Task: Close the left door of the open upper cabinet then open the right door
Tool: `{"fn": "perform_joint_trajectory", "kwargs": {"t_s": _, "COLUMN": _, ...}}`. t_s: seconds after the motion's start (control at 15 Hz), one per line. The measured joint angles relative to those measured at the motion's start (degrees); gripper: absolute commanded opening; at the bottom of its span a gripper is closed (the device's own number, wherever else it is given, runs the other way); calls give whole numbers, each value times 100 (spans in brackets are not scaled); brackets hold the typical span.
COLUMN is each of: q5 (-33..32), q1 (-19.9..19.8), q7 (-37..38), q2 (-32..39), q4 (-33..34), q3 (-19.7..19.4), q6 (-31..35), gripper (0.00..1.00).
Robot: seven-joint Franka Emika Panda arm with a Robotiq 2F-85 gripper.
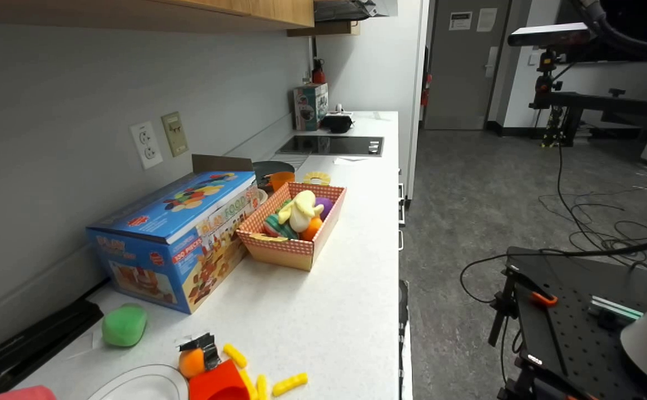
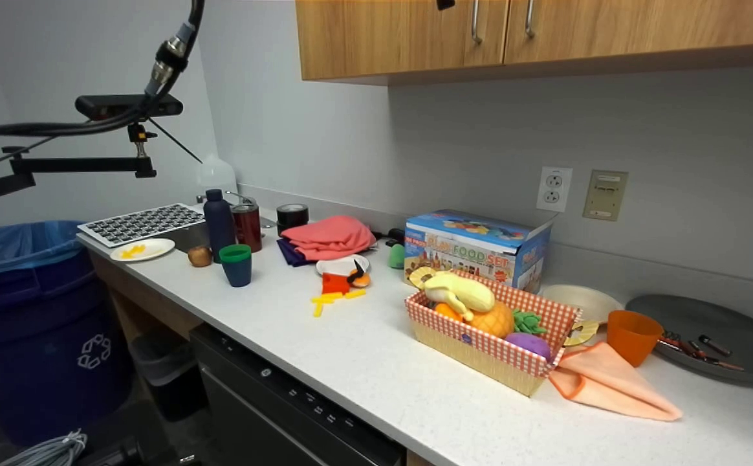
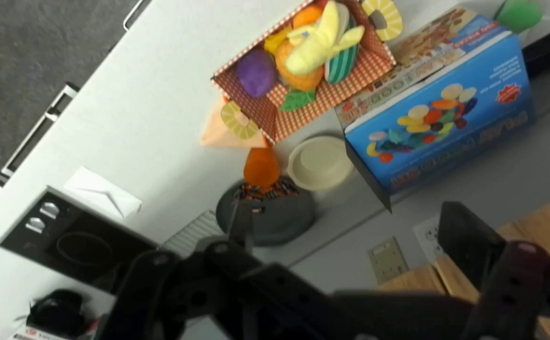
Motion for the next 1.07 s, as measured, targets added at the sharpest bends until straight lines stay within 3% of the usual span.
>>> {"fn": "perform_joint_trajectory", "kwargs": {"t_s": 0.27, "q5": -310, "q1": -33, "q7": -19, "q2": -37, "q4": -347, "q3": -117, "q6": 1247, "gripper": 100}}
{"fn": "perform_joint_trajectory", "kwargs": {"t_s": 0.73, "q5": -323, "q1": -48, "q7": 27, "q2": -7, "q4": -329, "q3": -179, "q6": 1361, "gripper": 100}}
{"fn": "perform_joint_trajectory", "kwargs": {"t_s": 1.07, "q5": -596, "q1": -48, "q7": 511, "q2": 167, "q4": -323, "q3": -172, "q6": 2027, "gripper": 100}}
